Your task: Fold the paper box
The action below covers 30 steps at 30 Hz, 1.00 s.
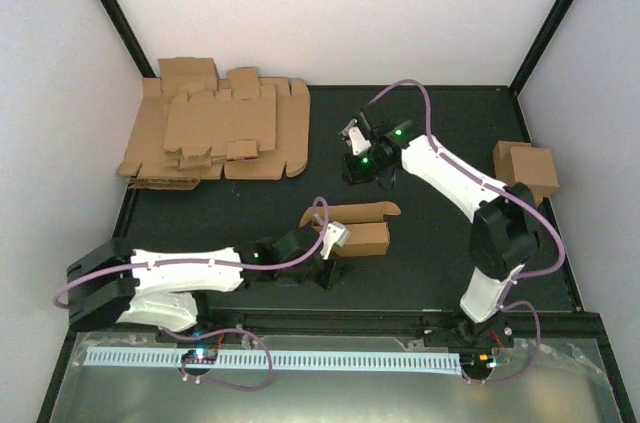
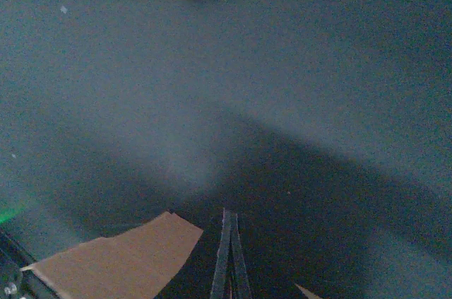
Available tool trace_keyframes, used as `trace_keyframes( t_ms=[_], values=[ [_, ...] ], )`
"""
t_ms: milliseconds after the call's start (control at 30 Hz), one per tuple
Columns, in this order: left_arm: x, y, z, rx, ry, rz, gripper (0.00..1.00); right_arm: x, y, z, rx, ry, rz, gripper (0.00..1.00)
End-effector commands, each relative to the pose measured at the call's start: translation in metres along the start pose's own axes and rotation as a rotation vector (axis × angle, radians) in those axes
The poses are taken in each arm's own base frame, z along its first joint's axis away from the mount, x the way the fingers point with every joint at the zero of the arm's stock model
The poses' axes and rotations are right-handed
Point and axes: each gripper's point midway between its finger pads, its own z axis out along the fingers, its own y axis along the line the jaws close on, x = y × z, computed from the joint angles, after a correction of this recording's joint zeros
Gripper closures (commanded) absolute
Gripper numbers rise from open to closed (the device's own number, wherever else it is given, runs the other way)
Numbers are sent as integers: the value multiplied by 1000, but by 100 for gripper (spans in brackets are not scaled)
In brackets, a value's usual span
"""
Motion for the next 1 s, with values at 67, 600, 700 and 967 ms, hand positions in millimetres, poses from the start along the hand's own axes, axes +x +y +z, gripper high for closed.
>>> trace_keyframes(
  t_ms=[67,600,700,967],
  values=[
    [-20,1,20,-14,-97,21,99,37,-10,20,37,204,3,98],
    [-29,18,45,-67,-157,21,99,97,0,28,34,312,-29,97],
    [-30,25,48,-82,-161,19,98,101,-1,26,34,310,-28,96],
    [-33,31,59,-90,-146,12,99,111,-2,32,15,337,-25,96]
  ],
)
